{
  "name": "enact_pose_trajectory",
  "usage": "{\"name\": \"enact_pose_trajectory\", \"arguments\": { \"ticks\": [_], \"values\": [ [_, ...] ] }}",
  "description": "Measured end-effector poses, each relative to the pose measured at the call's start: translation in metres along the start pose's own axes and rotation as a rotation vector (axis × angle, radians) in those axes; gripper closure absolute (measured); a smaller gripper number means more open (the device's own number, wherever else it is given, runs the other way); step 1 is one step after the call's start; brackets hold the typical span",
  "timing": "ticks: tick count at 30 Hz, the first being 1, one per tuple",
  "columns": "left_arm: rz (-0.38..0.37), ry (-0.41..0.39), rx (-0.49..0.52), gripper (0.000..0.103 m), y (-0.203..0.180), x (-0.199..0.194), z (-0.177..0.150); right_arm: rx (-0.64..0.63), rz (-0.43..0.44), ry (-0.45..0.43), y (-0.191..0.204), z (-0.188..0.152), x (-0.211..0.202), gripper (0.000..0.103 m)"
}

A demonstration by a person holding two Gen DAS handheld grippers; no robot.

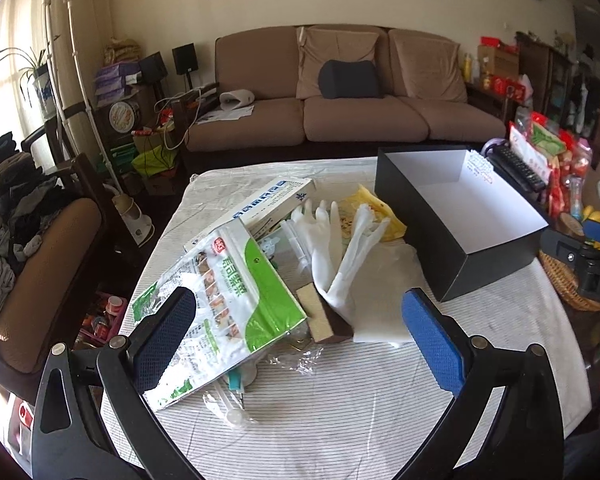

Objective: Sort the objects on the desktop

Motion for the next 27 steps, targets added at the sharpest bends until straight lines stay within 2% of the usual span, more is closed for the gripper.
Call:
{"name": "enact_pose_trajectory", "arguments": {
  "ticks": [5,9,13,16,22,24,27],
  "values": [
    [-0.009,0.015,-0.02,0.0,0.002,0.005,-0.005,0.007,0.021,0.009,-0.01,-0.006,0.002,0.0],
    [-0.024,0.043,-0.044,0.0,0.031,0.013,-0.023,-0.01,0.055,0.035,-0.003,-0.016,0.009,0.0],
    [0.026,0.066,-0.019,0.0,0.077,0.02,-0.056,-0.005,0.136,0.071,0.013,-0.025,0.019,0.0],
    [0.061,0.114,-0.042,0.0,0.116,0.028,-0.085,-0.004,0.205,0.101,0.037,-0.031,0.029,0.0],
    [0.054,0.173,-0.208,0.0,0.188,0.038,-0.132,-0.054,0.309,0.132,0.11,-0.03,0.047,0.0],
    [0.054,0.179,-0.219,0.0,0.202,0.04,-0.143,-0.063,0.346,0.149,0.132,-0.028,0.053,0.0],
    [0.056,0.175,-0.179,0.0,0.212,0.044,-0.154,-0.04,0.439,0.179,0.161,-0.031,0.057,0.0]
  ]
}}
Point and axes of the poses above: each gripper's, at about its wrist camera, not at the fingertips, and x roughly the way its jaws point, y to its left, z to its top, the point moved 1 cm from there along x, roughly the way its jaws point, and after that the axes turned 6 degrees about -z, right-handed, at the moved point
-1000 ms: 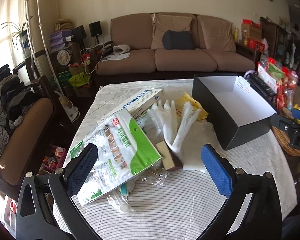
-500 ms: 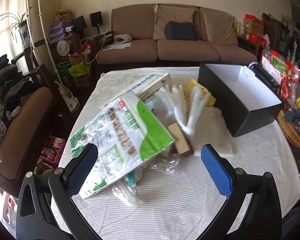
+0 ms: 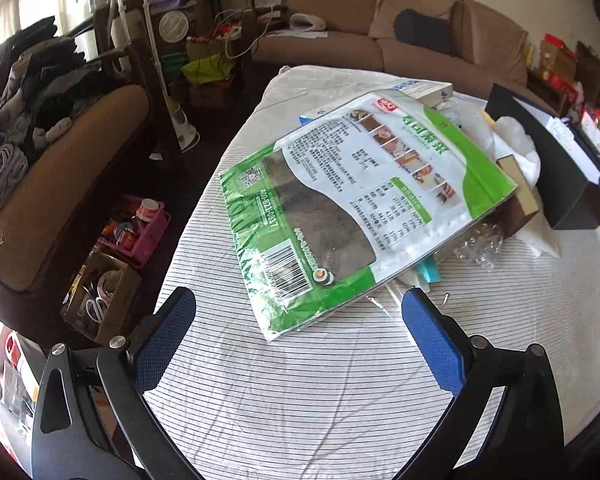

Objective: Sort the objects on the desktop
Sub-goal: 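Grasp the green sushi-mat bag edge with the right gripper and lift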

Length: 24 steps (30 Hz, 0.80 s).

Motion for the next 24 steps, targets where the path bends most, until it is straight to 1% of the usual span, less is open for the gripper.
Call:
{"name": "enact_pose_trajectory", "arguments": {
  "ticks": [4,6,8,10,11,13,14,15,16,18,23,24],
  "values": [
    [-0.018,-0.005,0.081,0.0,-0.002,0.009,-0.008,0.046,0.121,0.051,0.03,-0.014,0.023,0.0],
    [-0.035,0.007,0.099,0.0,-0.003,0.018,-0.01,0.096,0.169,0.098,0.041,-0.025,0.04,0.001],
    [-0.047,0.014,0.09,0.0,0.001,0.025,-0.012,0.174,0.217,0.13,0.045,-0.036,0.054,0.005],
    [-0.074,0.021,0.062,0.0,0.008,0.029,-0.015,0.279,0.265,0.147,0.045,-0.047,0.067,0.013],
    [-0.085,0.023,0.049,0.0,0.012,0.031,-0.017,0.335,0.281,0.16,0.044,-0.054,0.075,0.015],
    [-0.092,0.026,0.035,0.0,0.018,0.034,-0.019,0.427,0.295,0.183,0.041,-0.062,0.091,0.023],
    [-0.089,0.027,0.033,0.0,0.021,0.036,-0.019,0.467,0.298,0.181,0.04,-0.064,0.098,0.026],
    [-0.089,0.03,0.031,0.0,0.023,0.037,-0.02,0.501,0.302,0.17,0.038,-0.064,0.103,0.032],
    [-0.092,0.032,0.028,0.0,0.025,0.038,-0.021,0.523,0.301,0.161,0.037,-0.063,0.107,0.039],
    [-0.099,0.033,0.021,0.0,0.028,0.041,-0.021,0.555,0.309,0.15,0.037,-0.058,0.114,0.049],
    [-0.112,0.046,0.005,0.0,0.032,0.051,-0.022,0.588,0.343,0.127,0.047,-0.051,0.133,0.053],
    [-0.115,0.051,0.006,0.0,0.032,0.054,-0.022,0.603,0.349,0.136,0.047,-0.052,0.139,0.057]
  ]
}}
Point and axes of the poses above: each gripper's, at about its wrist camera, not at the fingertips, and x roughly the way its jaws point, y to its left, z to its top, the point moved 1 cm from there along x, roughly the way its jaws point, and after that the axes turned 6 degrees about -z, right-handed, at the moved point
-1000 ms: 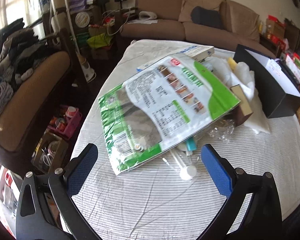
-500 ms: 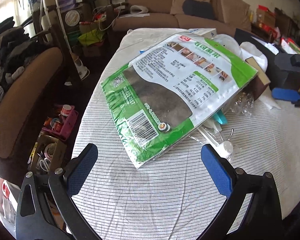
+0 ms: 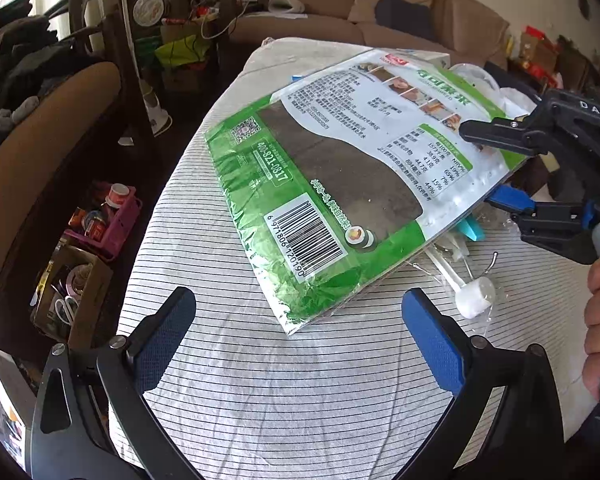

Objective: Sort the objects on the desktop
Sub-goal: 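Grasp the green sushi-mat bag edge with the right gripper and lift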

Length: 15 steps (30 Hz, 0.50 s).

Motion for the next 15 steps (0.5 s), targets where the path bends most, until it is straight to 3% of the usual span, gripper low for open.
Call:
{"name": "enact_pose_trajectory", "arguments": {
  "ticks": [3,4,15],
  "values": [
    [-0.008,0.011,-0.002,0.0,0.001,0.005,-0.001,0.06,0.014,0.021,-0.013,0.001,0.014,0.086],
    [-0.01,0.01,-0.003,0.0,0.0,0.005,-0.001,0.073,0.034,0.02,-0.018,0.001,0.015,0.089],
    [-0.001,-0.022,0.022,0.0,-0.005,-0.031,-0.002,-0.117,0.151,-0.047,0.022,0.016,-0.048,0.092]
  ]
}}
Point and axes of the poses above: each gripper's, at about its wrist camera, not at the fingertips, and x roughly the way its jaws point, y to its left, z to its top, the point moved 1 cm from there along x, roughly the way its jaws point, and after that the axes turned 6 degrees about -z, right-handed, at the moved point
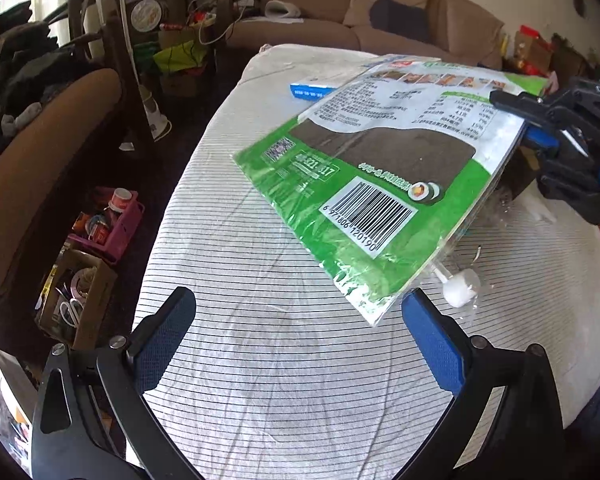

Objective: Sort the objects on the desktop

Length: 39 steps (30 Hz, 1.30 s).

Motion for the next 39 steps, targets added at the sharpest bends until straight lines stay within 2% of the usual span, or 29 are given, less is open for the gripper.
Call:
{"name": "enact_pose_trajectory", "arguments": {
  "ticks": [3,8,11,13,14,15,16,18,19,20,21,24,26,29,30,31,33,35,39],
  "values": [
    [0.004,-0.029,0.052,0.0,-0.023,-0.021,0.008,-0.051,0.008,-0.019,0.021,0.004,-0.023,0.092],
    [-0.017,-0.08,0.181,0.0,-0.083,-0.048,0.029,-0.119,0.018,-0.031,0.051,-0.005,-0.061,0.091],
    [0.013,-0.069,0.269,0.0,-0.122,-0.051,0.04,-0.144,0.035,-0.018,0.065,-0.017,-0.077,0.091],
    [0.039,-0.031,0.292,0.0,-0.144,-0.049,0.044,-0.153,0.049,-0.002,0.076,-0.023,-0.083,0.091],
    [0.056,-0.037,0.296,0.0,-0.152,-0.051,0.045,-0.156,0.057,0.006,0.08,-0.028,-0.088,0.091],
    [0.066,-0.058,0.293,0.006,-0.159,-0.055,0.046,-0.158,0.065,0.01,0.082,-0.032,-0.093,0.091],
    [0.057,-0.081,0.283,0.013,-0.163,-0.062,0.047,-0.161,0.073,0.012,0.084,-0.035,-0.099,0.091],
    [-0.015,-0.106,0.239,0.052,-0.164,-0.074,0.049,-0.167,0.081,0.007,0.087,-0.036,-0.114,0.091],
    [-0.042,-0.111,0.213,0.06,-0.164,-0.079,0.049,-0.171,0.082,0.004,0.086,-0.036,-0.118,0.091],
    [-0.058,-0.111,0.194,0.075,-0.163,-0.082,0.05,-0.177,0.08,0.0,0.085,-0.036,-0.125,0.091],
    [-0.082,-0.102,0.171,0.083,-0.162,-0.084,0.051,-0.184,0.076,-0.003,0.084,-0.035,-0.131,0.09],
    [-0.211,-0.051,0.076,0.085,-0.153,-0.087,0.052,-0.183,0.082,0.0,0.079,-0.034,-0.146,0.088],
    [-0.247,-0.024,0.042,0.086,-0.157,-0.088,0.051,-0.18,0.107,-0.009,0.078,-0.033,-0.158,0.087],
    [-0.369,-0.004,-0.048,0.09,-0.16,-0.096,0.059,-0.172,0.121,-0.061,0.077,-0.025,-0.186,0.082],
    [-0.419,0.003,-0.093,0.091,-0.16,-0.097,0.062,-0.173,0.118,-0.088,0.076,-0.021,-0.198,0.071],
    [-0.468,0.011,-0.137,0.091,-0.158,-0.099,0.065,-0.177,0.108,-0.118,0.074,-0.018,-0.211,0.056],
    [-0.542,0.038,-0.212,0.091,-0.157,-0.096,0.066,-0.184,0.068,-0.194,0.063,-0.012,-0.239,0.044],
    [-0.571,0.077,-0.261,0.091,-0.164,-0.087,0.064,-0.186,0.011,-0.216,0.044,-0.008,-0.257,0.043],
    [-0.522,0.148,-0.295,0.091,-0.169,-0.057,0.045,-0.175,-0.176,-0.161,-0.015,-0.008,-0.262,0.043]
  ]
}}
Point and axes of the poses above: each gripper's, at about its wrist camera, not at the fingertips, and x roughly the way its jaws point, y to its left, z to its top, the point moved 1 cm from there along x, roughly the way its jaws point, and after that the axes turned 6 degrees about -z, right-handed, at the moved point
